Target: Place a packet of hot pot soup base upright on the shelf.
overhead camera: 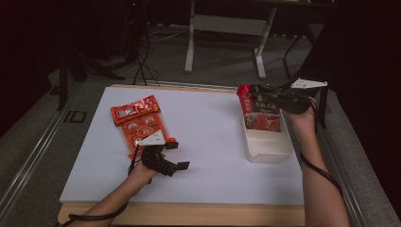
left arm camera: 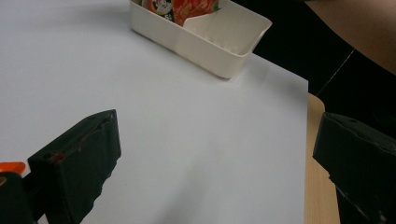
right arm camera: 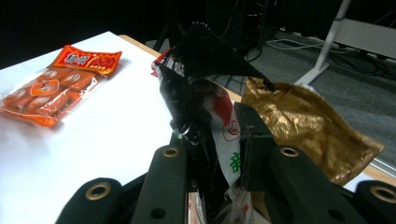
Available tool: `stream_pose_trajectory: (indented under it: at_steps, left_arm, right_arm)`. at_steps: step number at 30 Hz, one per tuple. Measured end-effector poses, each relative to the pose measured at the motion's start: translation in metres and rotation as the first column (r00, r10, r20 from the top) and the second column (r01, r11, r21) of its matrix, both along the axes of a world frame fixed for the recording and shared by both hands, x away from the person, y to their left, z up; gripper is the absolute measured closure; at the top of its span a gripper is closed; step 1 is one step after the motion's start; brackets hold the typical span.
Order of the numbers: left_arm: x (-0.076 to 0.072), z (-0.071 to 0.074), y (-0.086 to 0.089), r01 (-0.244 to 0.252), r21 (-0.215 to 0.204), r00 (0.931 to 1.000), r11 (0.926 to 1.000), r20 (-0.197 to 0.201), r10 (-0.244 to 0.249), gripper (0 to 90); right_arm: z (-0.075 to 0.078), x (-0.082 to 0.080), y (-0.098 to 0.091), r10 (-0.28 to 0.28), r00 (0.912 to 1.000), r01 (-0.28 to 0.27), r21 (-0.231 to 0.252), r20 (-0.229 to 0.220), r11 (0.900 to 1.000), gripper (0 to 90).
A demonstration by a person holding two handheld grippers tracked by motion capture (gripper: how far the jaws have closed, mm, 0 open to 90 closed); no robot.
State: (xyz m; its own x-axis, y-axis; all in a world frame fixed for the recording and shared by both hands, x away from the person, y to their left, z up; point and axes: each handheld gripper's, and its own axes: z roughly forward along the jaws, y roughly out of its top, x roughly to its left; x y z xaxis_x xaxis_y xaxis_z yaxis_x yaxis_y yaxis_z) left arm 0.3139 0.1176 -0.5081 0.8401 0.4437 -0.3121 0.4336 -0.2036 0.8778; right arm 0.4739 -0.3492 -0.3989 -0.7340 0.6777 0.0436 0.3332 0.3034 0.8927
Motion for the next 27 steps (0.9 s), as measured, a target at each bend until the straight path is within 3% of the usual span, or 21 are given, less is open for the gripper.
stream_pose_trajectory:
  at_steps: [12, 16, 20, 24, 27]
  left_arm:
    - [0.000, -0.002, 0.000, -0.004, 0.004, 1.0000, 1.0000, 0.000, 0.004, 1.1]
    - [0.000, -0.002, 0.001, -0.005, 0.002, 1.0000, 1.0000, -0.003, 0.005, 1.1]
    - [0.001, -0.002, 0.001, -0.004, 0.001, 1.0000, 1.0000, -0.005, 0.004, 1.1]
    - [0.001, -0.002, 0.002, -0.007, -0.001, 0.9999, 1.0000, -0.007, 0.007, 1.1]
    - [0.001, -0.003, 0.001, -0.004, 0.007, 1.0000, 1.0000, -0.005, 0.004, 1.1]
  right_arm:
    - [-0.010, -0.012, -0.012, -0.045, 0.9980, 0.041, 0.086, 0.045, 0.9955, 73.8]
    - [-0.012, -0.014, -0.010, -0.038, 0.9977, 0.033, 0.082, 0.057, 0.9961, 73.8]
    - [-0.021, -0.012, -0.006, -0.031, 0.9985, 0.028, 0.072, 0.046, 0.9970, 73.8]
    - [-0.029, -0.013, -0.019, -0.052, 0.9980, 0.047, 0.136, 0.036, 0.9896, 72.8]
    - [-0.028, -0.015, -0.023, -0.067, 0.9975, 0.064, 0.120, 0.021, 0.9907, 68.1]
